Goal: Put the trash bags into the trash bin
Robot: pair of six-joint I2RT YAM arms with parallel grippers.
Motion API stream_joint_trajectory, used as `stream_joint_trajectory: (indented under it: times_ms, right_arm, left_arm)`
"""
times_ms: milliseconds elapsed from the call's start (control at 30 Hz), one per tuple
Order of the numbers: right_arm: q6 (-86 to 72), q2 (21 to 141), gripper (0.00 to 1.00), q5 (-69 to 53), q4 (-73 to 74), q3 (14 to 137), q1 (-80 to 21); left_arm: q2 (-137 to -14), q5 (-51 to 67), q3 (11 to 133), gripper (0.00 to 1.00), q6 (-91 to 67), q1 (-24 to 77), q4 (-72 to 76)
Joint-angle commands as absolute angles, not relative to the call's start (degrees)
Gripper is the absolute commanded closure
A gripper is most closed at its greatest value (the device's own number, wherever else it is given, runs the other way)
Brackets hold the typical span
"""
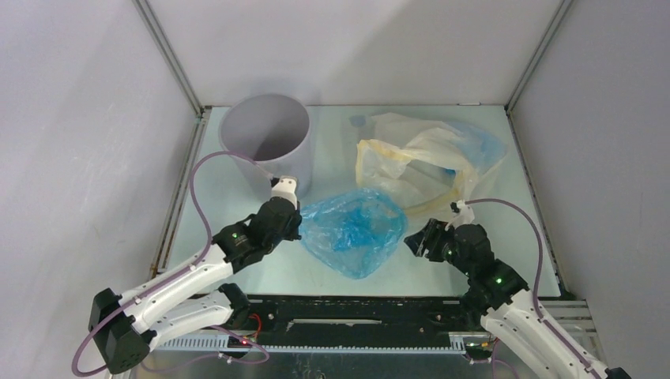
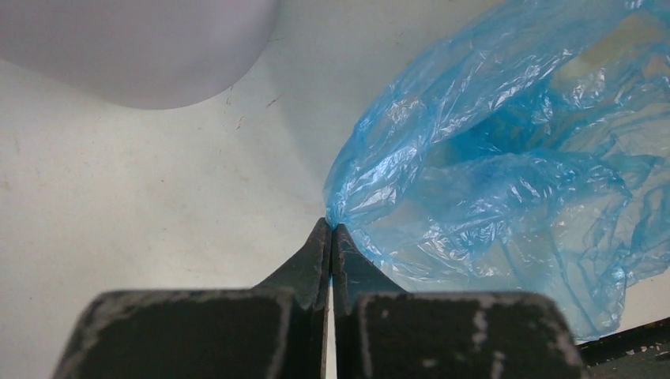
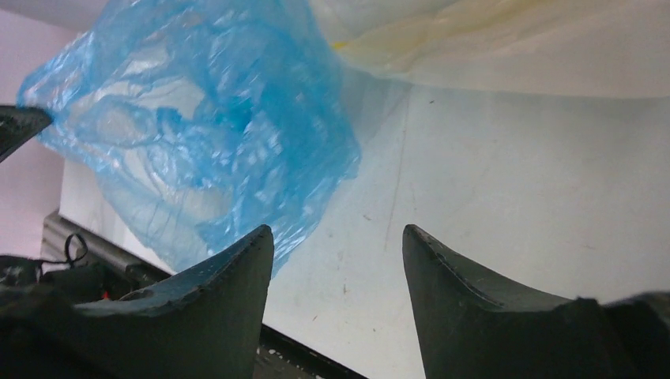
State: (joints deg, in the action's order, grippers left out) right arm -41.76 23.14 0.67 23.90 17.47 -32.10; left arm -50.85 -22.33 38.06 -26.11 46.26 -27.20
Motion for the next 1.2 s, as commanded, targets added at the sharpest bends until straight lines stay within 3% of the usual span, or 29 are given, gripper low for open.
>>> stream_joint_trajectory:
  times_ms: [0, 267, 400, 700, 867, 1000, 1167]
  right_arm:
    - [-40.81, 25.08, 0.36, -8.12, 13.37, 16.19, -31.42]
    - [-41.05, 37.03, 0.4, -3.14, 9.23, 18.04, -31.25]
    - [-42.47, 35.42, 0.43, 1.45, 10.25, 17.29, -29.19]
    - [-40.23, 29.79, 0.43, -9.18, 8.98, 15.13, -19.59]
    - [-41.0, 35.12, 0.45, -18.54, 2.63, 14.78, -14.09]
    - [-43.9, 40.21, 0.4, -26.29, -7.54, 12.44, -11.54]
    - [-45.71, 45.71, 0.43, -28.35, -15.42, 10.76, -11.07]
  left_arm:
    - [-51.36, -22.41, 37.35, 1.0, -27.01, 45.66, -22.65]
    - [-51.94, -23.27, 36.72, 1.0, -26.68, 45.38, -22.07]
    - [-51.79, -23.15, 36.24, 1.0, -25.92, 45.12, -21.59]
    - [-52.85, -21.5, 36.6, 1.0, -24.57, 45.14, -19.47]
    - [-53.34, -21.71, 36.29, 1.0, -24.57, 45.17, -19.09]
    - [-53.52, -21.53, 36.36, 1.0, -24.34, 45.13, -18.99]
    - [-53.46, -20.99, 36.56, 1.0, -24.33, 45.15, -18.66]
